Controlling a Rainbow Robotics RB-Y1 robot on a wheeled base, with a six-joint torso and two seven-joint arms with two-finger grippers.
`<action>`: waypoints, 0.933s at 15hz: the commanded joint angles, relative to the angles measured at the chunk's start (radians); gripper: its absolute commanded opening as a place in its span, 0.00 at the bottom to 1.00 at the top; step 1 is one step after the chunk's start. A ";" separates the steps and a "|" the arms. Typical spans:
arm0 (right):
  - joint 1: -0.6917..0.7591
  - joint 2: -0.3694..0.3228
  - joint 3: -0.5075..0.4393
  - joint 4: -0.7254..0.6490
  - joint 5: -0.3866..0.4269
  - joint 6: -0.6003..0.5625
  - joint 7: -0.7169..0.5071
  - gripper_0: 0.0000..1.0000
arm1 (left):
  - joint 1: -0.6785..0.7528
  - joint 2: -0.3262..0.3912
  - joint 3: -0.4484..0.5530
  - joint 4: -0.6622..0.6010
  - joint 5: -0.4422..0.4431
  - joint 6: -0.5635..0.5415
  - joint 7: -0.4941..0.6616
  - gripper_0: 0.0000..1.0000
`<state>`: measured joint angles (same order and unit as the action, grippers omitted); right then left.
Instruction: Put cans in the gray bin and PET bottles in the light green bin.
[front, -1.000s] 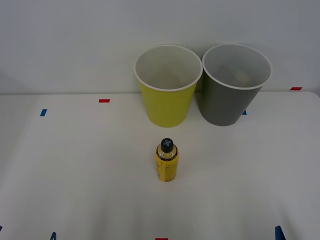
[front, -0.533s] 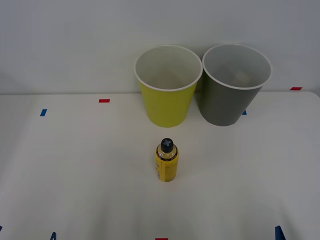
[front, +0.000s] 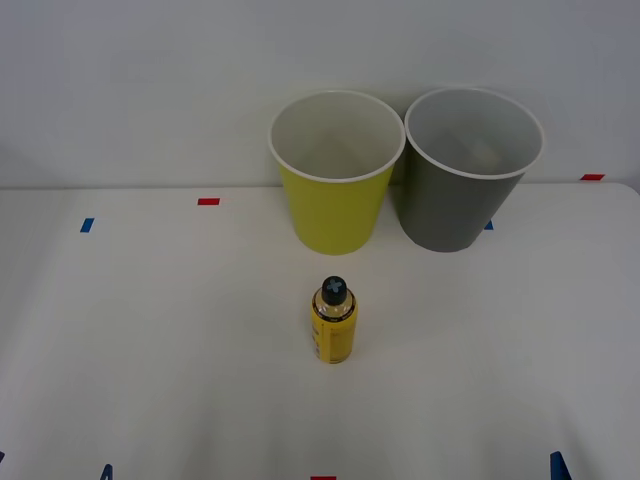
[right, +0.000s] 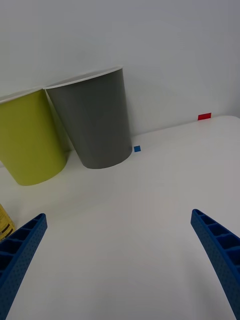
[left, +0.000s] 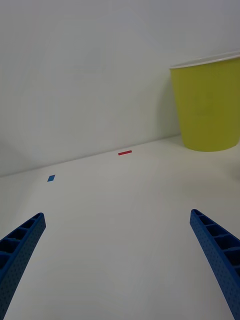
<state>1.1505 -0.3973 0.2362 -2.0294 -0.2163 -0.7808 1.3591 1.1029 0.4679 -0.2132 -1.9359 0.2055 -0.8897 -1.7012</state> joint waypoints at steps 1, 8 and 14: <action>0.000 0.000 0.000 0.000 0.000 0.000 0.000 1.00 | 0.000 0.000 0.000 0.000 0.000 0.000 0.000 1.00; 0.000 0.000 0.000 0.000 0.000 0.000 0.000 1.00 | 0.000 0.000 0.000 0.000 0.000 0.000 0.000 1.00; 0.000 0.000 0.000 0.000 0.000 0.000 0.000 1.00 | 0.000 0.000 0.000 0.000 0.000 0.000 0.000 1.00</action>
<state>1.1505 -0.3973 0.2362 -2.0294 -0.2163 -0.7808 1.3591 1.1029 0.4679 -0.2132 -1.9359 0.2055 -0.8897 -1.7012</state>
